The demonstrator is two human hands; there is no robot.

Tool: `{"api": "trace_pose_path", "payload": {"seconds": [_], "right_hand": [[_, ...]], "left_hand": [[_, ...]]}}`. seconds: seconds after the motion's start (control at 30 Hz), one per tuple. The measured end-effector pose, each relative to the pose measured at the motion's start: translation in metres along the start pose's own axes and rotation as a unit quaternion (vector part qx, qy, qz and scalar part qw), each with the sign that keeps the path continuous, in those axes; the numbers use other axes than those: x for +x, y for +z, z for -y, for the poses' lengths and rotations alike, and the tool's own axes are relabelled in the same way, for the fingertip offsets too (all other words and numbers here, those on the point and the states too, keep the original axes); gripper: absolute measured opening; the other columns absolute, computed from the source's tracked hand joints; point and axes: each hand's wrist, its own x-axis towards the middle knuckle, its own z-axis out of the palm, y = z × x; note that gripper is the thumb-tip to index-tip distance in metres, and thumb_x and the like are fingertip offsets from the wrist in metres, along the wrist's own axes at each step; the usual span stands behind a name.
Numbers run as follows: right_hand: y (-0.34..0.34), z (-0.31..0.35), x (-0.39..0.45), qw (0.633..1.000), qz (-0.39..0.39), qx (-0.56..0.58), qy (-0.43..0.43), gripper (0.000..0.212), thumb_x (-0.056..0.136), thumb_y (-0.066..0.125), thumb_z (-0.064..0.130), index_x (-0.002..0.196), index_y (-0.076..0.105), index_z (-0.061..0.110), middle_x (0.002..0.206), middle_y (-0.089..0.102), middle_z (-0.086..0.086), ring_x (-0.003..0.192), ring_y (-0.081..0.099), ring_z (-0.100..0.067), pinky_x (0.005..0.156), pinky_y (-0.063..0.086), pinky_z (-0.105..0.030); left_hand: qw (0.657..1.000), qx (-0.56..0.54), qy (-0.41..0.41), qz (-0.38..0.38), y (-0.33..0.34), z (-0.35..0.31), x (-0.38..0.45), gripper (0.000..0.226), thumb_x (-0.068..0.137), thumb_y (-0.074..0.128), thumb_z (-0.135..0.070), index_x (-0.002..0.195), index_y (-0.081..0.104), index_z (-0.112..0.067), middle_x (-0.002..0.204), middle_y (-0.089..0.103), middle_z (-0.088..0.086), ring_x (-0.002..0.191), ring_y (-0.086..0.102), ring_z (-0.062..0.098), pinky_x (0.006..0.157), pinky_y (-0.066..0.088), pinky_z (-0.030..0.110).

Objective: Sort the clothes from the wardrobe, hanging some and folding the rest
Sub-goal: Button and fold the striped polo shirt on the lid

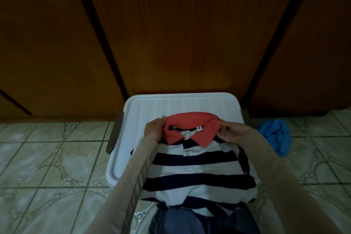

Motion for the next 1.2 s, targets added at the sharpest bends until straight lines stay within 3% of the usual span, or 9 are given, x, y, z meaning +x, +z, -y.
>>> {"api": "trace_pose_path", "payload": {"seconds": [0.17,0.33,0.43,0.53,0.7,0.83,0.97,1.07,1.2], "right_hand": [[-0.004,0.003,-0.002,0.998,-0.012,-0.061,-0.005,0.004,0.089,0.058,0.008,0.086,0.059,0.006,0.064,0.069,-0.009,0.082,0.058,-0.017,0.072,0.047,-0.031],[0.002,-0.001,-0.002,1.0,0.001,0.025,0.007,0.007,0.092,0.052,0.006,0.091,0.058,0.002,0.086,0.065,-0.013,0.083,0.059,-0.021,0.085,0.043,-0.033],[0.003,-0.004,-0.002,0.998,0.004,0.061,0.006,0.01,0.094,0.047,0.005,0.095,0.055,-0.001,0.09,0.061,-0.017,0.086,0.058,-0.024,0.091,0.042,-0.037],[0.006,-0.007,-0.004,0.998,0.026,0.053,0.007,0.014,0.097,0.043,0.004,0.098,0.054,-0.004,0.096,0.059,-0.021,0.103,0.053,-0.025,0.096,0.038,-0.04],[0.004,-0.002,-0.005,0.998,0.051,-0.019,0.009,0.011,0.095,0.048,0.009,0.099,0.056,0.003,0.097,0.061,-0.016,0.091,0.057,-0.022,0.094,0.042,-0.038],[0.001,0.002,-0.007,0.998,0.048,-0.042,-0.017,0.011,0.094,0.05,0.01,0.088,0.059,0.01,0.076,0.066,-0.008,0.074,0.058,-0.013,0.075,0.044,-0.027],[0.007,-0.003,-0.006,0.997,0.05,-0.048,-0.019,0.015,0.094,0.048,0.007,0.084,0.058,0.01,0.061,0.066,-0.007,0.069,0.049,-0.011,0.072,0.039,-0.024],[0.011,-0.004,-0.008,0.997,0.05,-0.05,-0.008,0.012,0.094,0.047,0.005,0.086,0.055,0.008,0.079,0.063,-0.011,0.077,0.052,-0.015,0.074,0.041,-0.028],[0.014,-0.004,-0.007,0.997,0.05,-0.061,-0.001,0.003,0.092,0.051,0.007,0.091,0.054,0.008,0.094,0.06,-0.012,0.089,0.056,-0.02,0.078,0.051,-0.038]], "left_hand": [[0.998,-0.028,-0.026,-0.044,-0.003,0.003,0.015,0.029,0.093,0.056,-0.027,0.082,0.063,-0.002,0.111,0.064,0.023,0.105,0.059,0.036,0.099,0.045,0.046],[0.978,-0.181,-0.105,-0.011,-0.006,0.013,0.019,0.036,0.095,0.054,-0.021,0.117,0.055,0.007,0.103,0.06,0.016,0.086,0.058,0.027,0.097,0.044,0.043],[0.954,-0.257,-0.149,0.045,-0.006,0.01,0.012,0.026,0.1,0.044,-0.018,0.115,0.053,0.001,0.133,0.051,0.016,0.114,0.054,0.027,0.097,0.039,0.037],[0.952,-0.26,-0.15,0.059,-0.009,0.006,0.007,0.04,0.102,0.037,-0.019,0.136,0.04,0.0,0.142,0.043,0.015,0.132,0.041,0.023,0.105,0.032,0.033],[0.963,-0.22,-0.125,0.092,-0.011,0.012,0.008,0.024,0.1,0.041,-0.019,0.11,0.057,-0.005,0.119,0.051,0.012,0.083,0.054,0.016,0.082,0.045,0.031],[0.968,-0.193,-0.109,0.114,-0.008,0.017,0.004,0.018,0.098,0.043,-0.01,0.111,0.055,-0.011,0.1,0.059,0.007,0.085,0.054,0.014,0.087,0.042,0.032],[0.974,-0.175,-0.087,0.116,-0.003,0.016,0.0,0.028,0.097,0.044,-0.007,0.122,0.054,0.003,0.121,0.059,0.015,0.1,0.059,0.028,0.098,0.044,0.04],[0.984,-0.146,-0.073,0.071,-0.003,0.013,-0.004,0.015,0.093,0.051,-0.004,0.107,0.057,-0.003,0.091,0.061,0.011,0.074,0.056,0.019,0.073,0.05,0.03],[0.986,-0.137,-0.049,0.076,-0.006,0.012,-0.008,0.01,0.091,0.054,-0.002,0.083,0.059,-0.004,0.072,0.06,0.009,0.065,0.057,0.015,0.05,0.053,0.019]]}}
